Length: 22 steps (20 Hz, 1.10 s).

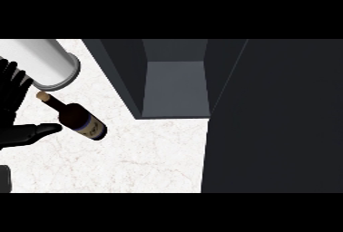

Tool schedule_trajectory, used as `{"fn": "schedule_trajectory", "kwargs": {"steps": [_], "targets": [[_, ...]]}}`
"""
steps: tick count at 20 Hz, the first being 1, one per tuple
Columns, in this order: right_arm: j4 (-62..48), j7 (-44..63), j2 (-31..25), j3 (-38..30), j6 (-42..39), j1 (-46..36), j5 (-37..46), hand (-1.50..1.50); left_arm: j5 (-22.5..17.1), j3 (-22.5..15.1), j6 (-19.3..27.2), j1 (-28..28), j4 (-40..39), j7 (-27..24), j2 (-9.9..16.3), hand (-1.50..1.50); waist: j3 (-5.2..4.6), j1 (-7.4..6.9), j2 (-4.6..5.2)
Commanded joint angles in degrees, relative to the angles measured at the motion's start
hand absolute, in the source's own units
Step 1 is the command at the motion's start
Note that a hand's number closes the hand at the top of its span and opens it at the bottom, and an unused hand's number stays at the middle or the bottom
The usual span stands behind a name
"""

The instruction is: Pick up the wine, place it into the cabinet and close the cabinet

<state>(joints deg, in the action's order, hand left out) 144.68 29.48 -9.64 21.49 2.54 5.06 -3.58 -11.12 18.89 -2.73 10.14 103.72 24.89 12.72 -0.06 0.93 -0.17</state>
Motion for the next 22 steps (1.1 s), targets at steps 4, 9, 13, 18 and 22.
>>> {"fn": "schedule_trajectory", "kwargs": {"steps": [4,9,13,18,22], "targets": [[15.9,6.3,-2.0,2.3,1.0,3.8,-0.2,-1.50,2.0,-0.6,-2.9,-2.5,-10.4,-11.3,-2.1,-1.50,-0.06,0.77,-0.01],[12.7,7.0,-0.3,1.8,3.2,-0.1,1.1,-1.50,2.3,1.8,-2.6,2.2,-17.9,-12.1,1.2,-1.50,-0.02,0.10,0.08],[11.6,7.3,-1.4,-0.5,2.4,-1.4,-1.1,-1.50,4.9,-0.3,-1.8,1.4,-22.0,-16.9,-1.1,-1.50,0.00,-0.15,0.15],[14.5,5.9,-2.8,-0.3,1.2,2.8,-2.6,-1.50,3.2,2.3,-6.1,0.1,-29.8,-22.1,1.3,-1.50,-0.02,0.32,0.08],[13.7,5.5,-2.9,-2.3,1.4,1.5,-3.3,-1.50,3.2,3.6,-7.0,5.5,-38.0,-24.4,4.0,-1.50,-0.03,0.50,0.24]]}}
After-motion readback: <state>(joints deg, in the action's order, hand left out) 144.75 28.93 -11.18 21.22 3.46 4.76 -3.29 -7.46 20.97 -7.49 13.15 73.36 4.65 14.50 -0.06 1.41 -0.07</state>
